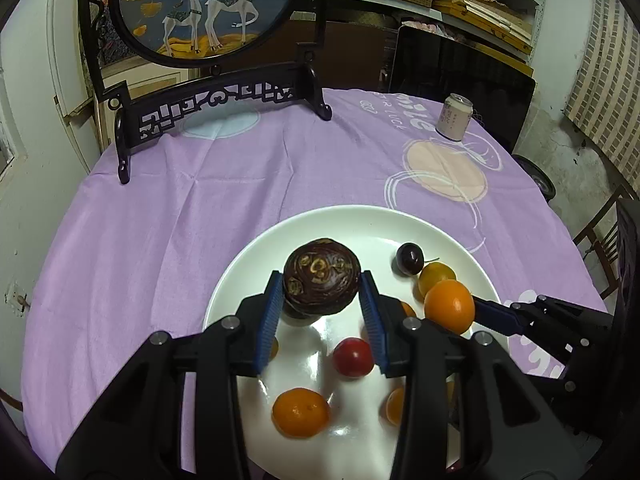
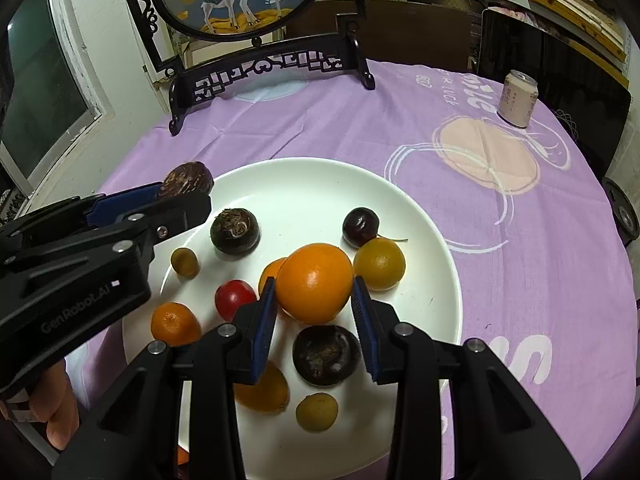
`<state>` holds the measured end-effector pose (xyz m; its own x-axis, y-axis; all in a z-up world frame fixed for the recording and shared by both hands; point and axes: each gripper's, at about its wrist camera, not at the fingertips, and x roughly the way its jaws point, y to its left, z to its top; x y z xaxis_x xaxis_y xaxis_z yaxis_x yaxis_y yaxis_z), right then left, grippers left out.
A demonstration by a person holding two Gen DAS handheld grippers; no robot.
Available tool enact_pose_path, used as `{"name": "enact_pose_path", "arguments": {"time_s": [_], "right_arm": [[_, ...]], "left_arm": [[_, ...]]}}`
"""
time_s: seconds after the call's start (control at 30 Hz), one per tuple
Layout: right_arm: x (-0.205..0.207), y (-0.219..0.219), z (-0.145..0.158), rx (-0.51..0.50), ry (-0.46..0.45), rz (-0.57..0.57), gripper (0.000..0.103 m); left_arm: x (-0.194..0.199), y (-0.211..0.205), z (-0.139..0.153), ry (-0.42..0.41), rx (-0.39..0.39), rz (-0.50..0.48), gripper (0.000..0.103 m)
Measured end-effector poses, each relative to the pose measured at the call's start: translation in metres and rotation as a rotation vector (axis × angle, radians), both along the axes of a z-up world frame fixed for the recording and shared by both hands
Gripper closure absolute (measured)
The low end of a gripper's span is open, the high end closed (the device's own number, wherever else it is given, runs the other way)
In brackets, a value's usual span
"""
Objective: Organize fruits
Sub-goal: 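Carry the tangerine and brown fruit onto the white plate and open both tools, then grasp a red tomato with the right tool while the left tool grasps a tangerine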
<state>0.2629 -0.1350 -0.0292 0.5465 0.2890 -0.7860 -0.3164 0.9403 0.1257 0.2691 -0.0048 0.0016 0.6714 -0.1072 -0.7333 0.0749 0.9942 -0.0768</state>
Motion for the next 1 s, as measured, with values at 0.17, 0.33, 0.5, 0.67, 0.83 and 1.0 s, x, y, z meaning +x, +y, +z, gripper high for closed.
{"name": "enact_pose_path", "arguments": {"time_s": [0.17,0.33,0.5,0.67,0.83,1.0], "right_arm": [[0.005,0.0,-0.007,0.007,0.02,-0.002,0.063],[0.001,-0.002,-0.004,0.014,-0.013,-0.016,0.044],[-0.022,-0.011,0.009,0.043,-0.055,-0.018,0.044],[-0.064,-0.02,0.029,0.068,-0.109,0.002,0.044],[-0.11,-0.028,0.043,0.063,-0.152,0.04,0.044],[-0.15,-0.038,0.036,0.034,-0.151,0.055,0.043]], "left_arm": [[0.002,-0.001,-0.004,0.022,-0.001,-0.003,0.063],[-0.007,0.0,0.0,-0.019,0.0,-0.005,0.037],[-0.024,0.007,0.005,-0.04,-0.034,-0.006,0.031],[-0.05,0.012,0.01,-0.071,-0.048,-0.013,0.019],[-0.091,0.019,0.018,-0.114,-0.065,-0.023,0.017],[-0.151,0.035,0.009,-0.151,-0.014,-0.012,0.013]]}}
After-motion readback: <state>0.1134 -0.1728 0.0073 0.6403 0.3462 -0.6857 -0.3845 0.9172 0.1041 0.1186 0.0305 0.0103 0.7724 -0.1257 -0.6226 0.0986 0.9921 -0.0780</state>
